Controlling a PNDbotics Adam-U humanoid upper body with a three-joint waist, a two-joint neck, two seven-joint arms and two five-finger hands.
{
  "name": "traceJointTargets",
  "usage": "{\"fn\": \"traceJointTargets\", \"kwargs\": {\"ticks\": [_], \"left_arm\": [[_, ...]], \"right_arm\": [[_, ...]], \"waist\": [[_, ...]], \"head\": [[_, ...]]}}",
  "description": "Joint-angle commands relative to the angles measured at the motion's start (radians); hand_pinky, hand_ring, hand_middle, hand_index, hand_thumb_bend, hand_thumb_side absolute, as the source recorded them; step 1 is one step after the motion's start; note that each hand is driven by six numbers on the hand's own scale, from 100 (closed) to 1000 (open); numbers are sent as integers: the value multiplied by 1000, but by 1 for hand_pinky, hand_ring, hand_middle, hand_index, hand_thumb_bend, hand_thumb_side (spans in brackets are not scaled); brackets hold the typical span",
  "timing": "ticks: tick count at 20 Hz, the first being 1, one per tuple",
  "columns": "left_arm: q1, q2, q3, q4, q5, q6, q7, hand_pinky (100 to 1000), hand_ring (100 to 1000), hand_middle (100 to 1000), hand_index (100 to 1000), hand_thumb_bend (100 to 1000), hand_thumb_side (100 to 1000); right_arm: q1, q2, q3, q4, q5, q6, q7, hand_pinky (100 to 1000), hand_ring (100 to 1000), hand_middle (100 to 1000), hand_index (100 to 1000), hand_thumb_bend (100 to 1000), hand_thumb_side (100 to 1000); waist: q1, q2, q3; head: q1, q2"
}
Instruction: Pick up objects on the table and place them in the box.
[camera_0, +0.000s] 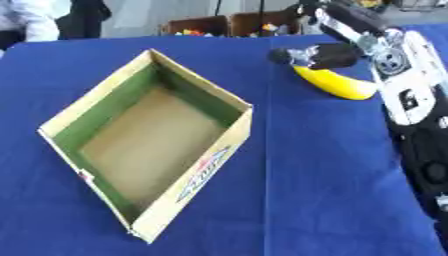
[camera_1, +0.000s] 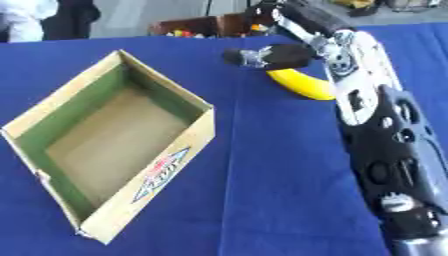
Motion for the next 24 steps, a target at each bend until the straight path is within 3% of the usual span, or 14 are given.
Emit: {"fn": "traceJointTargets", "kwargs": {"ticks": [1, 7, 13, 18, 24], "left_arm": [[0, 20, 5, -20, 2, 3, -1, 676, 715, 821, 887, 100, 855], [3, 19, 5, -20, 2, 5, -2, 676, 714, 821, 886, 100, 855], [6, 18, 5, -20, 2, 7, -2, 677, 715, 822, 886, 100, 855], [6, 19, 5, -20, 2, 9, -3, 678, 715, 822, 886, 100, 855], [8, 22, 6, -20, 1, 13, -4, 678, 715, 823, 886, 100, 855]], "right_arm": [[-14, -31, -11, 18, 99, 9, -58, 734, 855, 769, 903, 712, 1000], [-7, -48, -23, 36, 186, 61, -99, 718, 844, 751, 896, 650, 984], [-2, -66, -31, 38, 209, 87, -99, 698, 821, 713, 876, 612, 957], [0, -81, -34, 30, 176, 82, -75, 709, 800, 662, 856, 634, 921], [-4, -111, -36, 22, 82, 70, 21, 720, 796, 639, 841, 650, 889]], "waist": [[-14, -248, 0], [-12, -246, -2], [-12, -246, -4], [-12, -247, -6], [-14, -249, -9]], "head": [[6, -15], [8, -17], [10, -17], [11, -17], [14, -16]]}}
